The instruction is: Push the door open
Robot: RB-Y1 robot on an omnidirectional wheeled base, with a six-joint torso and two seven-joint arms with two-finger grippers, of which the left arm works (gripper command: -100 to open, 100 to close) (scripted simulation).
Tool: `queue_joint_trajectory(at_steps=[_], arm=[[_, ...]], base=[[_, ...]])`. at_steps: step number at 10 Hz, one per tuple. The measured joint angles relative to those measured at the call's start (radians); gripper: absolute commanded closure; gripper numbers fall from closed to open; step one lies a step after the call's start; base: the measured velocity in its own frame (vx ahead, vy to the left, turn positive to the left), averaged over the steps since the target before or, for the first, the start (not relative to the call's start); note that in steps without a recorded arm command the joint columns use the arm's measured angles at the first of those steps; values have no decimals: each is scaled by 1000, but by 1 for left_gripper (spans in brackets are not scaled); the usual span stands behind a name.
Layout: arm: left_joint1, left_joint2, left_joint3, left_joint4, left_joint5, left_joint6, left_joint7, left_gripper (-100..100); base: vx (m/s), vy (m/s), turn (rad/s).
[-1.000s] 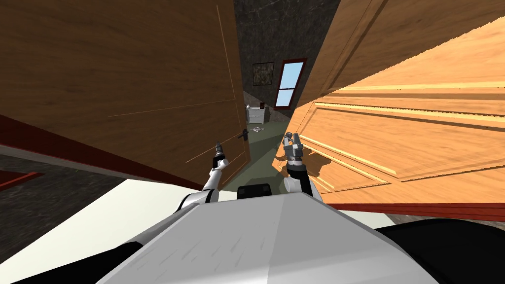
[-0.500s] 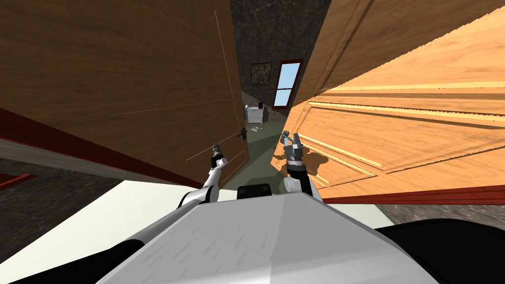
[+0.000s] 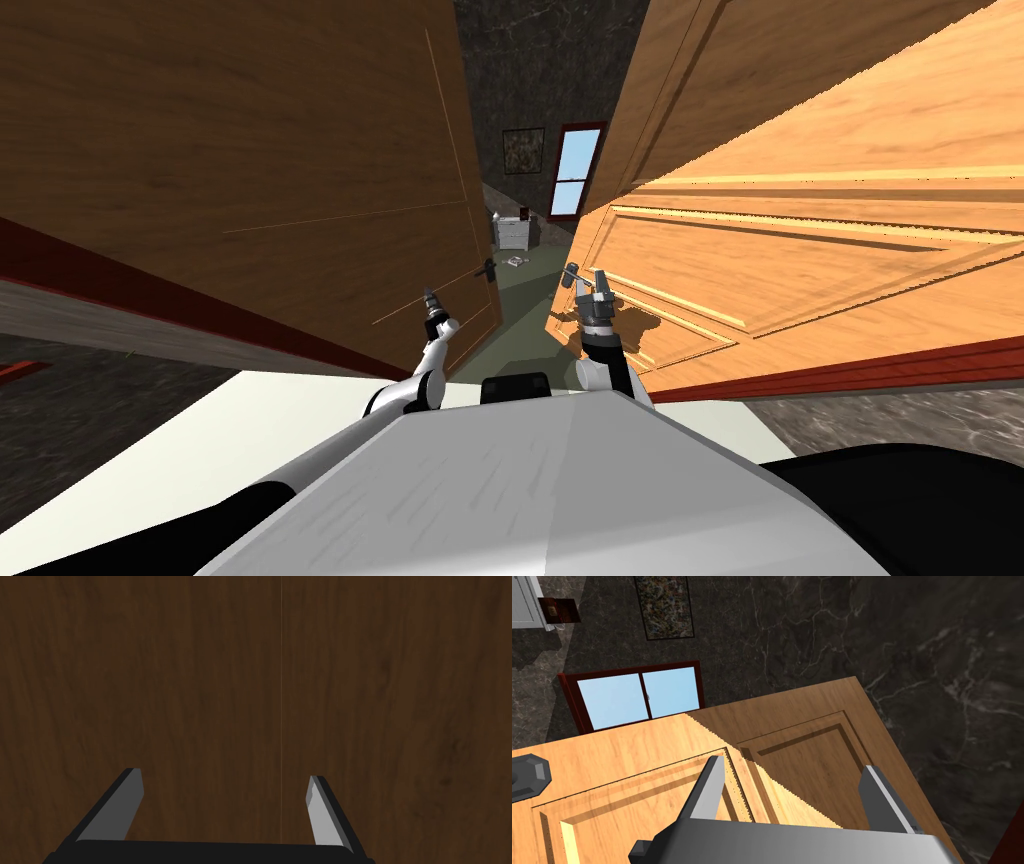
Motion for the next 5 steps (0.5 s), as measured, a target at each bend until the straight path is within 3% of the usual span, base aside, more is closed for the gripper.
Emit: queue_joint_trajectory(at_steps=[5], arm=[[-41,-24,96,50,18,-65,-41,-100]], base=[[-12,-86,-53]])
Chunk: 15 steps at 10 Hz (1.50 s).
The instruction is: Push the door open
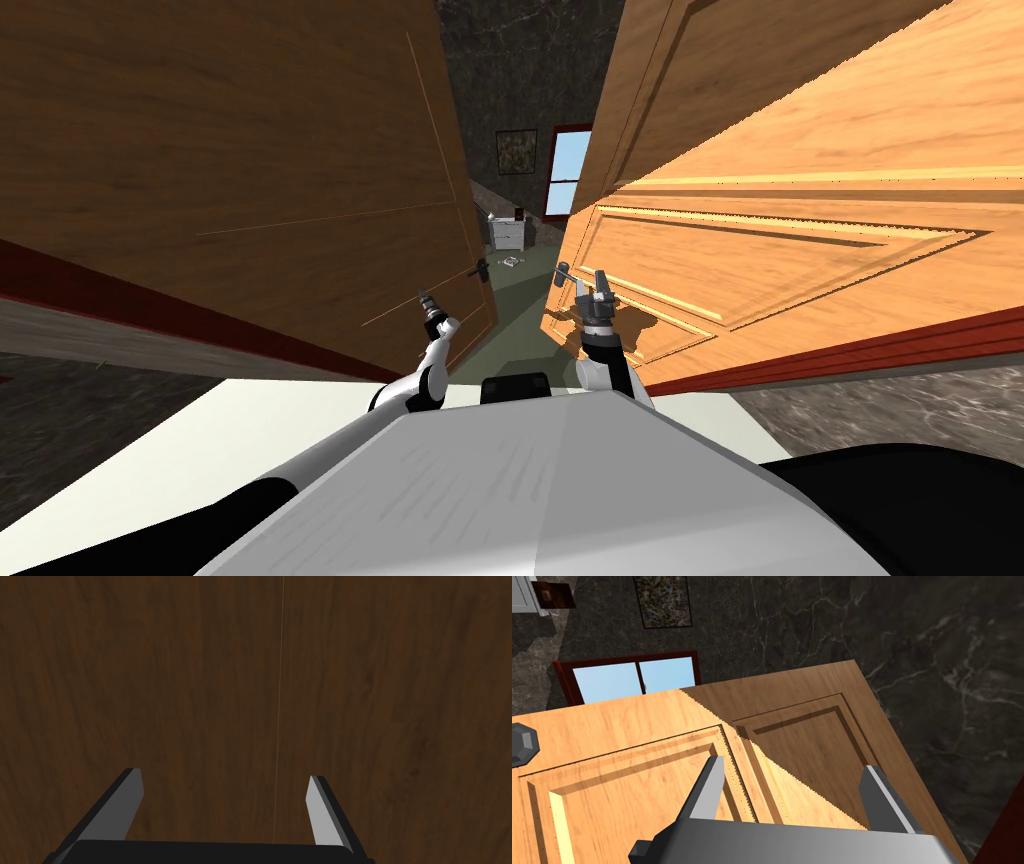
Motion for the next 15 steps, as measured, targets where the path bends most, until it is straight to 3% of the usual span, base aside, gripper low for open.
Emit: queue_joint_trajectory(at_steps=[4,8,12,15], arm=[[-30,-32,72,35,14,-46,-34,-100],[-62,-70,130,86,23,-98,-55,-100],[-76,-109,169,100,31,-121,-73,-100],[-82,-125,182,106,33,-130,-80,-100]], base=[[57,-139,-53],[136,-212,-57],[181,-220,-43],[144,-160,-18]])
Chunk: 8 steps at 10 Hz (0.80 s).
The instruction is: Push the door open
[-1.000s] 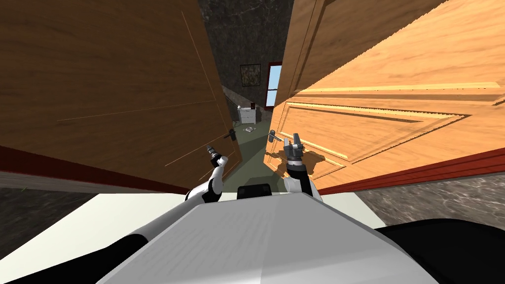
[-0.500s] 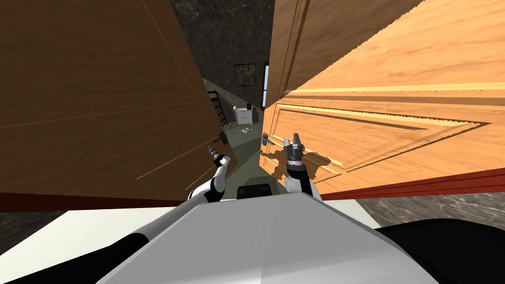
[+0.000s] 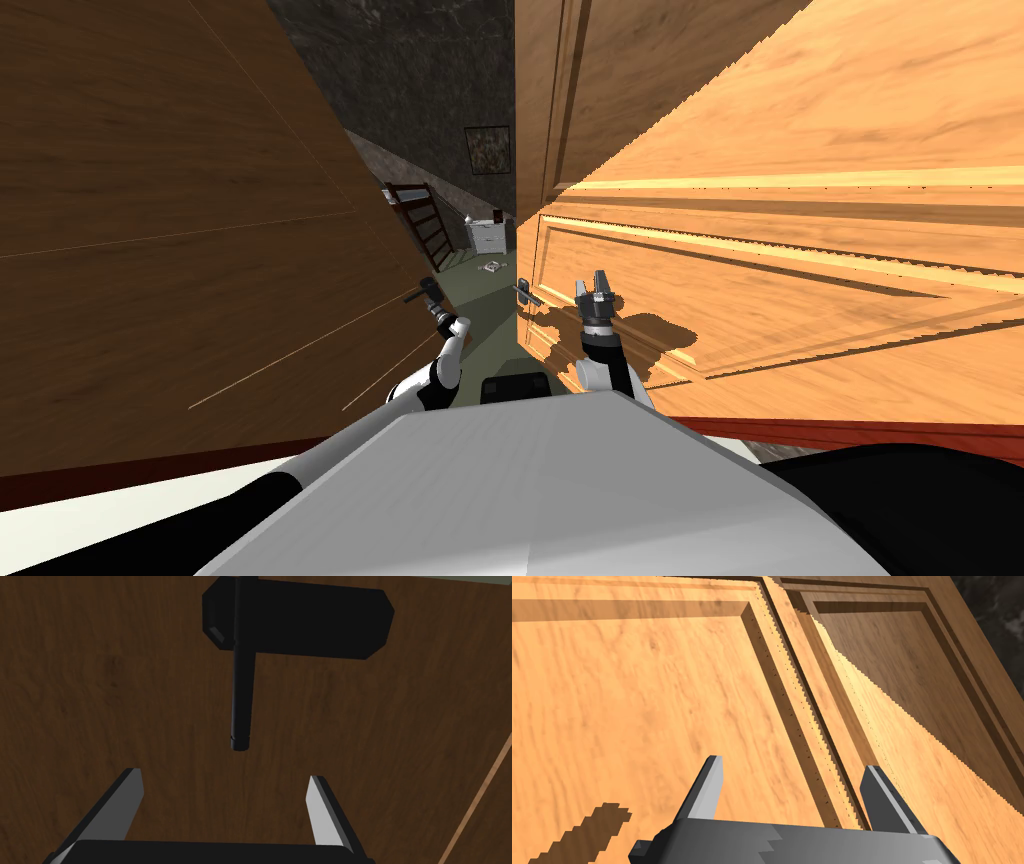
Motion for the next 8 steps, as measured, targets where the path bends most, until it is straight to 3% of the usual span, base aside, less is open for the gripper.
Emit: queue_joint_trajectory(at_steps=[4,6,7,8], arm=[[-7,14,1,14,2,-9,2,-100],[6,17,4,-14,5,-4,-7,-100],[5,25,6,-19,8,-1,-14,-100],[-5,39,6,4,8,-12,-9,-100]], base=[[-135,161,-1],[-177,221,-24],[-121,188,-29],[-113,181,-44]])
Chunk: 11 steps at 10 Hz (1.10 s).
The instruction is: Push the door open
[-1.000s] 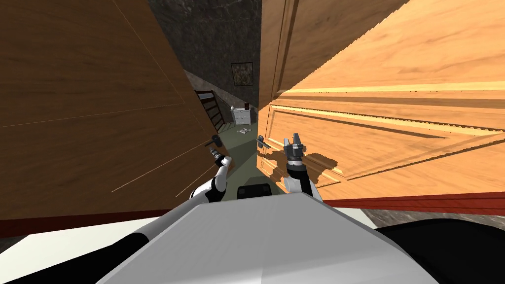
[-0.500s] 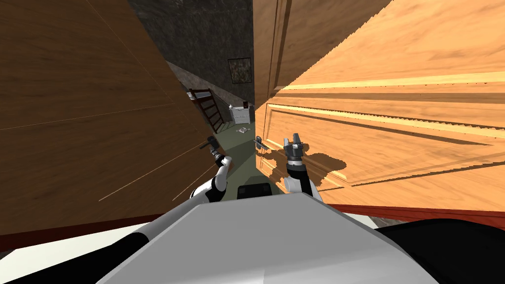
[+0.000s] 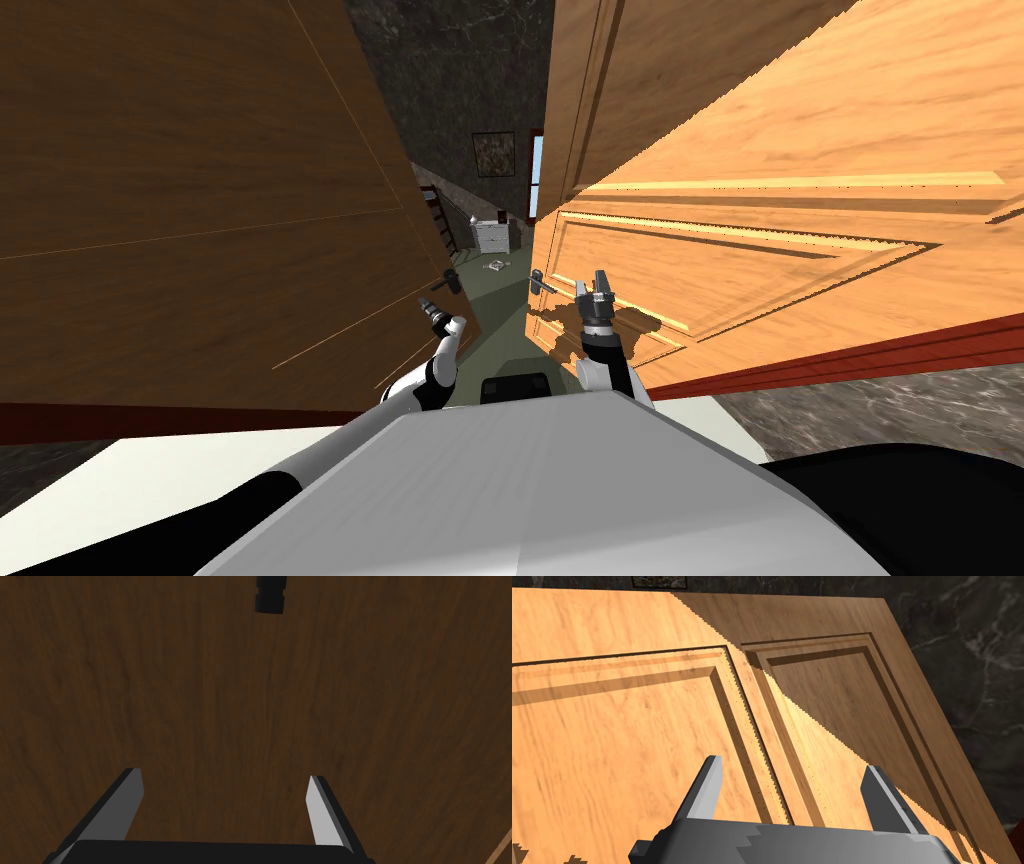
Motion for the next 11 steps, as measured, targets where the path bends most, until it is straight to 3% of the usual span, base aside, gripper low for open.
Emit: queue_joint_trajectory(at_steps=[2,3,5,8,9,11], arm=[[-6,27,3,14,6,-20,1,-100],[2,27,9,-13,11,-17,-12,-100],[-1,42,11,-3,15,-26,-15,-100],[-24,79,20,38,29,-67,-20,-100],[-35,96,21,72,34,-96,-14,-100],[-32,99,37,51,55,-121,-40,-100]], base=[[-110,190,-81],[-35,125,-29],[-27,76,-43],[6,161,-166],[73,170,-249],[127,154,-159]])
